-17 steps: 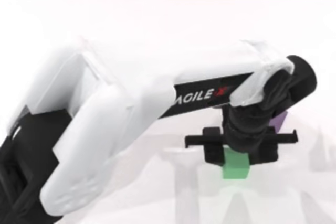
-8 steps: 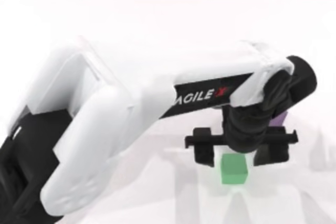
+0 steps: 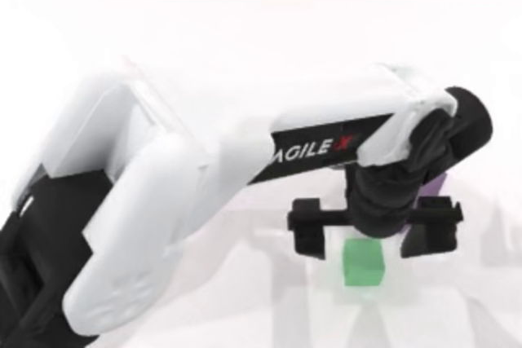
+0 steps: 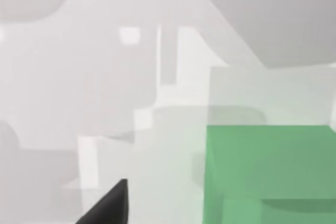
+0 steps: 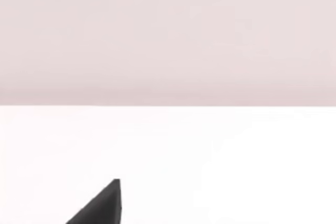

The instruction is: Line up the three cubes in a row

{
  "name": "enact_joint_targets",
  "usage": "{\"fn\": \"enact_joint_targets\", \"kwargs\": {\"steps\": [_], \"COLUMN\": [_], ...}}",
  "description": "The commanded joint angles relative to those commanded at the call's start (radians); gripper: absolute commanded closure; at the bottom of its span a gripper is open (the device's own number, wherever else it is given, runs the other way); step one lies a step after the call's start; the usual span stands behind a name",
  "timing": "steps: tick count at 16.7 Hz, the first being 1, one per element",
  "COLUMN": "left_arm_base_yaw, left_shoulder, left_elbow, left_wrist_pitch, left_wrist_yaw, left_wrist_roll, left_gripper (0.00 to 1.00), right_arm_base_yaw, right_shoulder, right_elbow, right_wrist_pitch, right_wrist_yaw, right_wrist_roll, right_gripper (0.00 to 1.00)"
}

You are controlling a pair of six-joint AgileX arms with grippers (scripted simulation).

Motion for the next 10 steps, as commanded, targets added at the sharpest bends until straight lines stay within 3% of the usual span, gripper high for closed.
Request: {"fn": "enact_joint_targets", "kwargs": {"steps": [10], "left_arm_base_yaw": [0.014], "left_shoulder": [-0.039], "left_elbow": [0.212], "left_wrist_pitch": [-0.25], "left_wrist_yaw": [-0.001], "left_wrist_roll": [-0.006], "left_gripper": [0.0], "right_arm_base_yaw": [0.0], "right_shoulder": [0.0], "right_elbow": [0.0], "right_wrist_pitch": [0.0], "right_wrist_yaw": [0.0], "right_wrist_roll": [0.0], "right_gripper": [0.0]}}
